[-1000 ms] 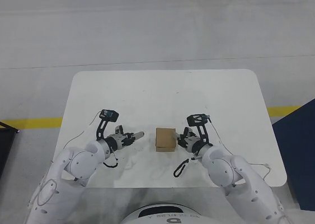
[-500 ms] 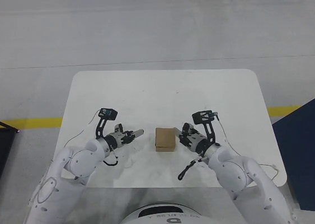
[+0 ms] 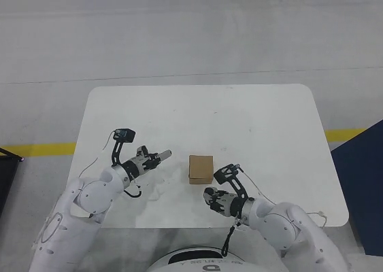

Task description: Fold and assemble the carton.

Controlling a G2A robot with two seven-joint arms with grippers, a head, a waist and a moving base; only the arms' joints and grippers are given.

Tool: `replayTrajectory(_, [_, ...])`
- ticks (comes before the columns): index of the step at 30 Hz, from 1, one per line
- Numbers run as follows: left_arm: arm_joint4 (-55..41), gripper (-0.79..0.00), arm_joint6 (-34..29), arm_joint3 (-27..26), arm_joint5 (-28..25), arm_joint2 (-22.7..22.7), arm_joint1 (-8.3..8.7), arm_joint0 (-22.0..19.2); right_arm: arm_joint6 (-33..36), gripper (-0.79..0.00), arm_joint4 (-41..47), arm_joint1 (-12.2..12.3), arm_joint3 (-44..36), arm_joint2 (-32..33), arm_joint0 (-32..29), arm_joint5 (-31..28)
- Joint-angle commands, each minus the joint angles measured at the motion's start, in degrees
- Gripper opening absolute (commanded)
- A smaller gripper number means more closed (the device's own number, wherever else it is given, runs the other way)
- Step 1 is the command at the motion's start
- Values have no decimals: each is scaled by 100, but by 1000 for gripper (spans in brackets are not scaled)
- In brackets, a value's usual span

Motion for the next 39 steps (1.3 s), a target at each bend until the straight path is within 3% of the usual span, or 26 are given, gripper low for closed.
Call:
replayTrajectory(1, [11,0,55,-7,22,6,-3,16,-187,-785,-43,-32,229,-95,186,195])
replayTrajectory(6, [21,0,150,-18,53,-8,-4,46,-701,-785,41,-99,436,-108,441,711])
replayTrajectory(10, [20,0,194,-2,91,-50,-1,89,-76,-785,-34,-65,384,-176,430,606])
replayTrajectory(13, [33,0,196,17,118,-65,0,100,12,-785,-22,-60,408,-185,458,619])
replayTrajectory(21, [1020,0,78,1,880,305,-28,-191,-1032,-785,-107,-184,744,-288,847,1386])
replayTrajectory(27, [1855,0,76,532,1612,1091,-174,-1015,-1299,-785,-1199,-95,138,139,497,1913])
replayTrajectory(33, [2152,0,-102,1504,1485,2193,-457,-2229,-1559,-785,-1128,-24,-893,929,-255,2068])
replayTrajectory(39, [2440,0,-416,2277,1552,2999,-739,-3063,-1867,-785,-853,10,-1379,1605,-1061,1927])
